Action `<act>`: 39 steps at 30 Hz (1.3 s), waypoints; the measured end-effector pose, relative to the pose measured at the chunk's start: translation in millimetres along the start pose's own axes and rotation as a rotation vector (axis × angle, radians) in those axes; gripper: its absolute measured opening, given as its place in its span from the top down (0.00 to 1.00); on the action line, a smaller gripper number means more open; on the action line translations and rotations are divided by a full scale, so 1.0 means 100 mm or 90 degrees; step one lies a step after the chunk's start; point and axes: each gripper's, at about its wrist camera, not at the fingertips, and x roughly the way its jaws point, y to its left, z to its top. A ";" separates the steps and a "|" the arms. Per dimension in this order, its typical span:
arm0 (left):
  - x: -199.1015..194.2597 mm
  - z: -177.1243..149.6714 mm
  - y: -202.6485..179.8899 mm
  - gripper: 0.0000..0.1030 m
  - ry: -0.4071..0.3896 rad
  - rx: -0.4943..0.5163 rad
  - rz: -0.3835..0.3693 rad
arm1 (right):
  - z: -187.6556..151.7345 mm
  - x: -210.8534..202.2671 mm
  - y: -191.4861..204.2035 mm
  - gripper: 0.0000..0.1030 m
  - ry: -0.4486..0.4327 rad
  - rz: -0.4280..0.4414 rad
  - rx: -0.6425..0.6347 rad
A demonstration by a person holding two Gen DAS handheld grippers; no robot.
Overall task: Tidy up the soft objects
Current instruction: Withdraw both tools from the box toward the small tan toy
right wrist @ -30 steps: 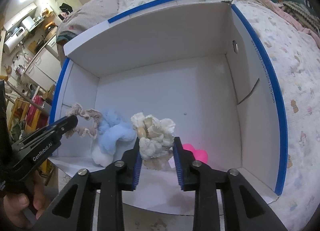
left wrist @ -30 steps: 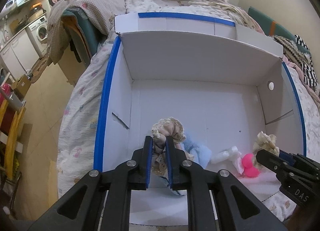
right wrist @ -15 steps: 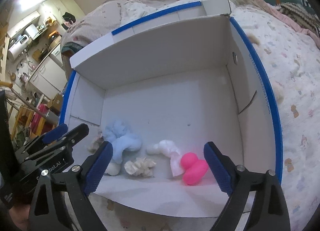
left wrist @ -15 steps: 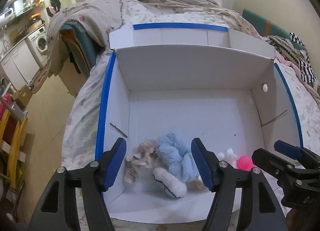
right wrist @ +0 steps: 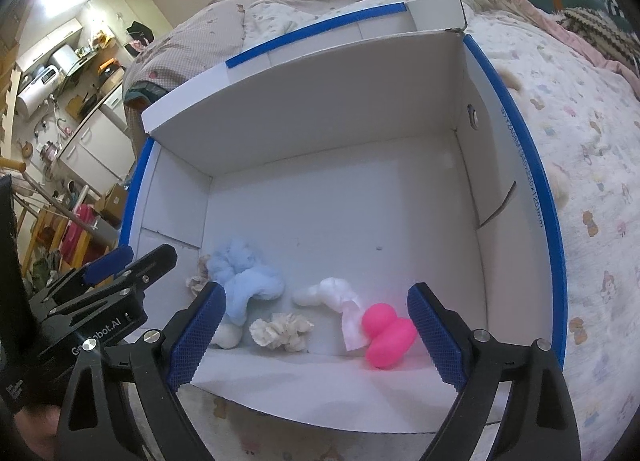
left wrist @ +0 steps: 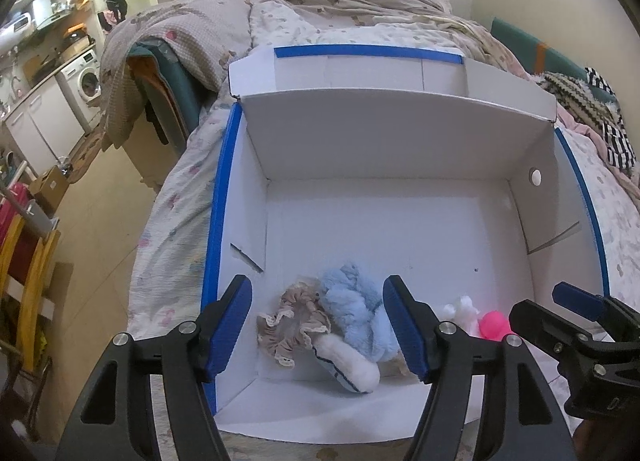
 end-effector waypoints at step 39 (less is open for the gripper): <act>-0.56 -0.72 0.54 0.36 0.018 -0.031 0.008 | -0.67 -0.51 0.02 0.05 0.017 0.001 -0.047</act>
